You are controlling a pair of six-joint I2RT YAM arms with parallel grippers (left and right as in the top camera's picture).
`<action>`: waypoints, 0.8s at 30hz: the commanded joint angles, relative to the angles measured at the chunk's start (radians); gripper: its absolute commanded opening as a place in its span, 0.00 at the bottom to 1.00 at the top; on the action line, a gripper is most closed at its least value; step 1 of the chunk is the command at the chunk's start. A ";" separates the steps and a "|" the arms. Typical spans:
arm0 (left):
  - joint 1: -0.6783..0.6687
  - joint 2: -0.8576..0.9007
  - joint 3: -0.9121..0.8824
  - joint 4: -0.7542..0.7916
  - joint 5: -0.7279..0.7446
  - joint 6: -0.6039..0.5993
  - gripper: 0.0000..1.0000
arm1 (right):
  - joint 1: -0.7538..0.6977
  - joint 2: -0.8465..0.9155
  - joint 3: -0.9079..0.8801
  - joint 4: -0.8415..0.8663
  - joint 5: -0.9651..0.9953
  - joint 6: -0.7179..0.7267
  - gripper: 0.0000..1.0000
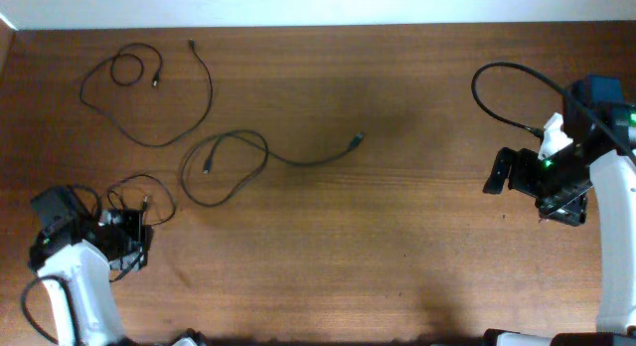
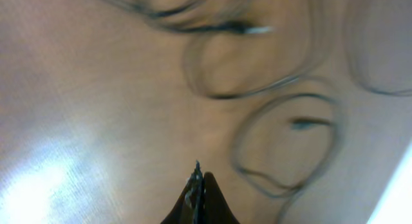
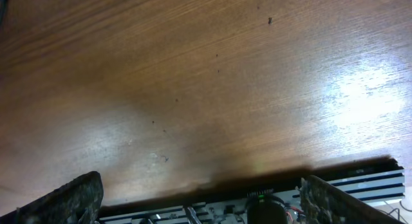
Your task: Untangle cables
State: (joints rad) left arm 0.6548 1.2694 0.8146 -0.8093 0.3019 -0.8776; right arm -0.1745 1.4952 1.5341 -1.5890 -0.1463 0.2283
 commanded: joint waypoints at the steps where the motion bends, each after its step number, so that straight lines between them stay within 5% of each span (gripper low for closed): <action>1: -0.114 -0.014 0.018 0.151 -0.090 0.019 0.00 | -0.003 -0.008 0.001 0.000 0.009 -0.003 0.98; 5: -0.241 0.098 0.018 0.338 -0.200 -0.040 0.00 | -0.003 -0.008 0.001 0.000 0.009 -0.003 0.98; 13: -0.232 0.350 0.018 0.341 -0.262 -0.052 0.00 | -0.003 -0.008 0.001 0.000 0.009 -0.003 0.98; 17: -0.114 0.350 0.018 0.254 -0.473 -0.051 0.00 | -0.003 -0.008 0.001 0.000 0.009 -0.003 0.98; 24: 0.222 0.350 0.040 0.250 -0.489 -0.033 0.00 | -0.003 -0.008 0.001 0.000 0.009 -0.003 0.98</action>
State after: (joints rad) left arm 0.7837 1.6150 0.8268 -0.5598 -0.1631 -0.9188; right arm -0.1745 1.4952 1.5341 -1.5890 -0.1463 0.2283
